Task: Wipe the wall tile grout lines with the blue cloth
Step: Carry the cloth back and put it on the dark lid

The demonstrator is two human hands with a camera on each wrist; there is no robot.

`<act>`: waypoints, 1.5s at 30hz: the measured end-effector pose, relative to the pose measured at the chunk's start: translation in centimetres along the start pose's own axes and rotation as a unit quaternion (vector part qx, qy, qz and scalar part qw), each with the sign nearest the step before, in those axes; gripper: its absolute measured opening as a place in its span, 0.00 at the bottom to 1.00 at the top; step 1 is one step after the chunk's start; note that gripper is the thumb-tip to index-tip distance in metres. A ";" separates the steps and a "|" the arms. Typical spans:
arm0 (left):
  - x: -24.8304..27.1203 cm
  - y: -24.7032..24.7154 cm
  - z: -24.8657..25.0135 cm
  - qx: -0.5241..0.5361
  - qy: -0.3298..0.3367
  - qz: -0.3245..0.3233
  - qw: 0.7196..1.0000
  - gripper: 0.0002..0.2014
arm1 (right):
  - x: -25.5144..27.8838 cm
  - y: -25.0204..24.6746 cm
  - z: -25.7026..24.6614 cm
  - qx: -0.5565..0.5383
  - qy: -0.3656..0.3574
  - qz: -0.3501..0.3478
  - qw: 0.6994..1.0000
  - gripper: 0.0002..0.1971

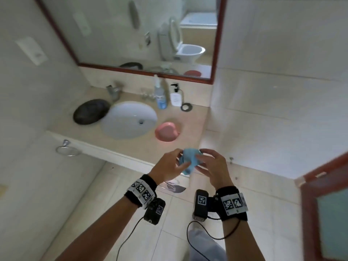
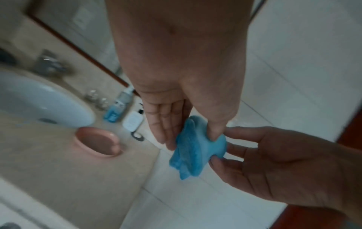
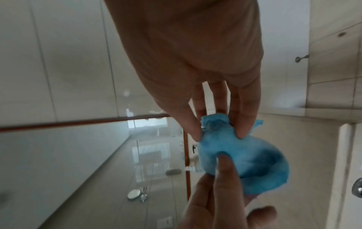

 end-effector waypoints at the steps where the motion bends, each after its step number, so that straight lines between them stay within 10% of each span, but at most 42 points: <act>1: -0.4 -1.1 -1.5 0.003 -0.017 0.000 1.000 0.24 | -2.0 1.4 -0.1 0.020 0.014 -0.018 1.000 0.15; 10: -0.7 -14.9 -12.6 -0.074 -0.142 0.139 0.977 0.48 | -15.5 18.3 -1.0 0.133 0.061 -0.185 0.972 0.15; 20: 3.9 -25.8 -25.6 0.024 -0.248 0.225 0.942 0.35 | -19.4 36.8 0.0 0.258 -0.137 -0.262 0.920 0.15; 31: 5.6 -39.1 -46.4 0.040 -0.281 0.203 0.937 0.33 | -27.9 50.1 5.4 0.227 -0.102 -0.113 0.962 0.09; 45: -8.2 -52.0 -60.9 0.008 -0.297 0.147 0.944 0.34 | -41.6 57.2 0.8 0.294 -0.096 -0.034 0.950 0.10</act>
Point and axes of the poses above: each hand's wrist, its own x-axis away from the middle knuckle, its own y-axis out of the palm, z = x × y, the point moved 10 cm from there along -x, towards the middle knuckle, and after that the axes turned 8 degrees about -z, right-handed, at the moved point
